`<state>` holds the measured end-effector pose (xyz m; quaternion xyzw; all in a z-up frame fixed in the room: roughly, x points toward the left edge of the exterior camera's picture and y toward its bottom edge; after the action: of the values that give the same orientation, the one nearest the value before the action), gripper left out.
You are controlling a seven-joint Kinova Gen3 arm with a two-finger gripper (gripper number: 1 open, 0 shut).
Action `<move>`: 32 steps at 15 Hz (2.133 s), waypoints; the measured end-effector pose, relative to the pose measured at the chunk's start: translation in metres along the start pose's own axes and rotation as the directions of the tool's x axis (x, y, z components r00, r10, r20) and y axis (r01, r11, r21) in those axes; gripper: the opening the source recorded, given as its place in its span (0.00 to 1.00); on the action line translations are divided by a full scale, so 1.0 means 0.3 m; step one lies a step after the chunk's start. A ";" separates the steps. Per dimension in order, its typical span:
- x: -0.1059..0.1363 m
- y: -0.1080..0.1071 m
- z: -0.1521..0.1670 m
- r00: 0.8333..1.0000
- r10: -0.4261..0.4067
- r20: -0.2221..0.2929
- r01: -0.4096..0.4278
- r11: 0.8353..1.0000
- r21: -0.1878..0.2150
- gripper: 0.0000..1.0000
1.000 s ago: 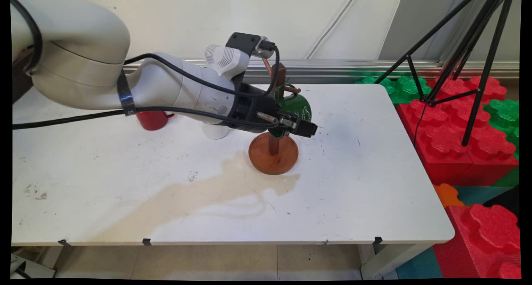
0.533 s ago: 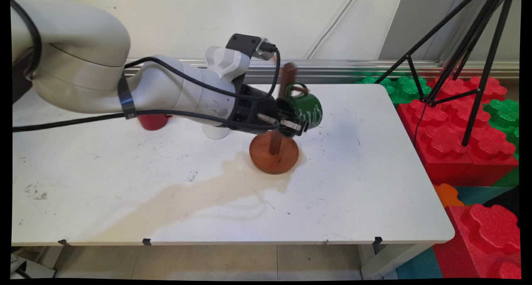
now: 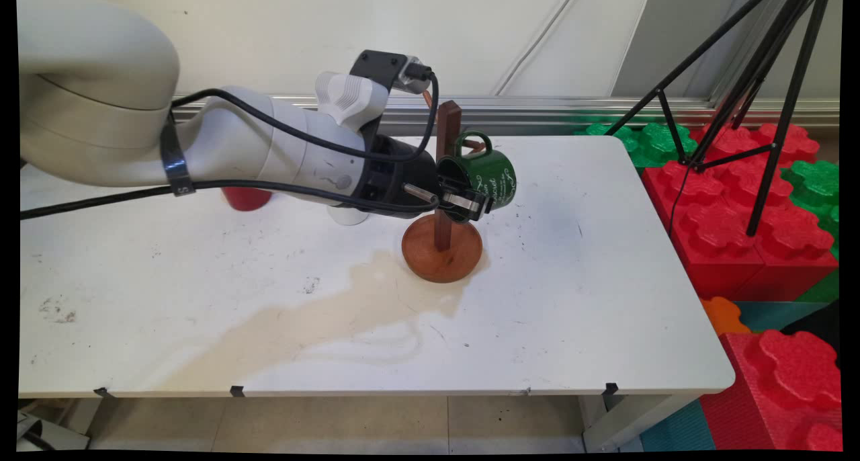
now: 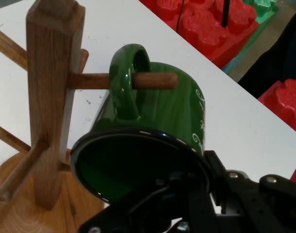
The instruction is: Place the picked object on the table
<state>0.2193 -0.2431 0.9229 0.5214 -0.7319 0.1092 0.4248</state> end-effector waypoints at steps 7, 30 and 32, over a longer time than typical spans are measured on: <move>0.008 0.010 -0.042 0.998 0.065 -0.001 -0.065 0.998 -0.026 0.00; -0.048 0.076 -0.253 0.962 0.248 0.113 -0.231 0.962 -0.143 0.00; -0.052 0.060 -0.295 0.957 0.261 0.126 -0.242 0.959 -0.147 0.00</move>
<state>0.2503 -0.1716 0.9710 0.4016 -0.8266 0.0768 0.3866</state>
